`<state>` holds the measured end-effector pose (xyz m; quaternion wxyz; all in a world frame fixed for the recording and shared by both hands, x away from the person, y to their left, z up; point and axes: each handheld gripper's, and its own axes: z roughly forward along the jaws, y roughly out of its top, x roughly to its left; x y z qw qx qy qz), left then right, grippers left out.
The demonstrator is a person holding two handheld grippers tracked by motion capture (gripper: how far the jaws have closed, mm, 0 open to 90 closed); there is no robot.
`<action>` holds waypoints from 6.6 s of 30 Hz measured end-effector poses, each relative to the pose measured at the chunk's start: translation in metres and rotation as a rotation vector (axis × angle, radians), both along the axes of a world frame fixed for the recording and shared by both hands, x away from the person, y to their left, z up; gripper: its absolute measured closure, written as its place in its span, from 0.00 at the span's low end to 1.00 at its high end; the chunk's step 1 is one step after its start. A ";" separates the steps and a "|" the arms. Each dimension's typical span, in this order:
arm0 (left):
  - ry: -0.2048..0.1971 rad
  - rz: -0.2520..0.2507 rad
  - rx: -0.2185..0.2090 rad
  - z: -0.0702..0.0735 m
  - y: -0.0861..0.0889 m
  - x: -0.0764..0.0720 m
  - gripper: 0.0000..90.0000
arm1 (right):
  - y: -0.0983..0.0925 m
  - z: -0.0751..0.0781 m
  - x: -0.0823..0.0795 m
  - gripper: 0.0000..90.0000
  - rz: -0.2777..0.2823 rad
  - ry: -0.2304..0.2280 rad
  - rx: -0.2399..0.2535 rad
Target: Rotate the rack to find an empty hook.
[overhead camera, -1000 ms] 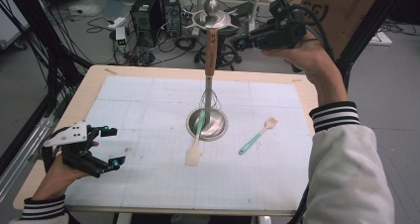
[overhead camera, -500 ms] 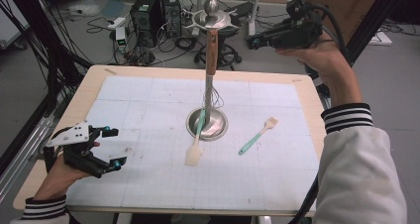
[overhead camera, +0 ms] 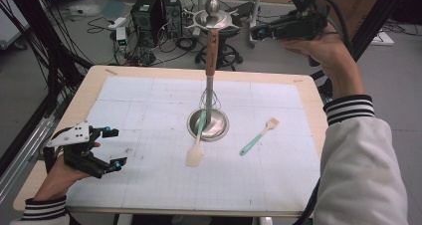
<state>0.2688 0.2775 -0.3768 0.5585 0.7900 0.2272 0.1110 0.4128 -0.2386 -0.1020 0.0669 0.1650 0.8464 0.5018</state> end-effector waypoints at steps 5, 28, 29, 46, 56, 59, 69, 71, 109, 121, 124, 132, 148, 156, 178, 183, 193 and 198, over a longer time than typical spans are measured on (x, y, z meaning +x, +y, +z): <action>0.004 0.000 -0.005 0.000 0.001 0.000 0.02 | 0.001 0.000 0.005 0.99 -0.016 -0.007 0.004; 0.007 0.004 0.000 -0.001 0.001 0.000 0.02 | 0.014 -0.004 0.019 0.99 0.009 -0.009 0.021; 0.007 0.004 0.000 -0.001 0.001 0.000 0.02 | 0.014 -0.004 0.018 0.99 0.012 -0.009 0.018; 0.003 0.004 0.007 -0.002 0.000 0.000 0.02 | 0.029 -0.003 0.006 0.99 0.042 -0.028 0.008; 0.007 0.000 0.005 -0.002 0.000 0.000 0.02 | 0.043 -0.002 -0.003 0.99 0.069 -0.025 0.001; 0.003 0.000 0.004 -0.002 0.000 0.000 0.02 | 0.049 -0.002 -0.003 0.99 0.084 -0.036 0.003; 0.003 -0.003 0.002 -0.001 0.000 0.000 0.02 | 0.059 -0.002 -0.008 0.99 0.091 -0.031 0.000; 0.006 -0.005 0.000 -0.001 -0.001 -0.001 0.02 | 0.062 -0.003 -0.008 0.99 0.093 -0.031 0.003; 0.017 -0.005 0.013 -0.006 -0.004 0.001 0.02 | 0.026 -0.025 -0.037 0.73 0.011 -0.024 -0.033; 0.021 0.001 0.016 -0.007 -0.003 0.001 0.02 | 0.010 -0.050 -0.049 0.52 -0.035 0.006 -0.070; 0.019 0.002 0.018 -0.007 -0.003 0.002 0.02 | 0.007 -0.057 -0.052 0.42 -0.063 0.011 -0.073; 0.020 0.004 0.020 -0.007 -0.003 0.002 0.02 | -0.003 -0.078 -0.061 0.11 -0.084 0.017 -0.095; 0.022 0.008 0.022 -0.007 -0.004 0.002 0.02 | -0.034 -0.132 -0.087 0.00 -0.116 0.028 -0.080; 0.026 0.008 0.027 -0.008 -0.005 0.003 0.02 | -0.046 -0.160 -0.098 0.00 -0.121 0.034 -0.060; 0.028 0.011 0.021 -0.008 -0.003 0.003 0.02 | -0.063 -0.237 -0.121 0.00 -0.164 0.052 -0.066; 0.026 0.011 0.026 -0.008 -0.004 0.002 0.02 | -0.068 -0.249 -0.125 0.00 -0.177 0.053 -0.054; 0.029 0.012 0.032 -0.009 -0.003 0.001 0.02 | -0.073 -0.269 -0.128 0.00 -0.195 0.066 -0.066; 0.032 0.016 0.031 -0.009 -0.003 0.001 0.02 | -0.076 -0.273 -0.131 0.00 -0.199 0.061 -0.059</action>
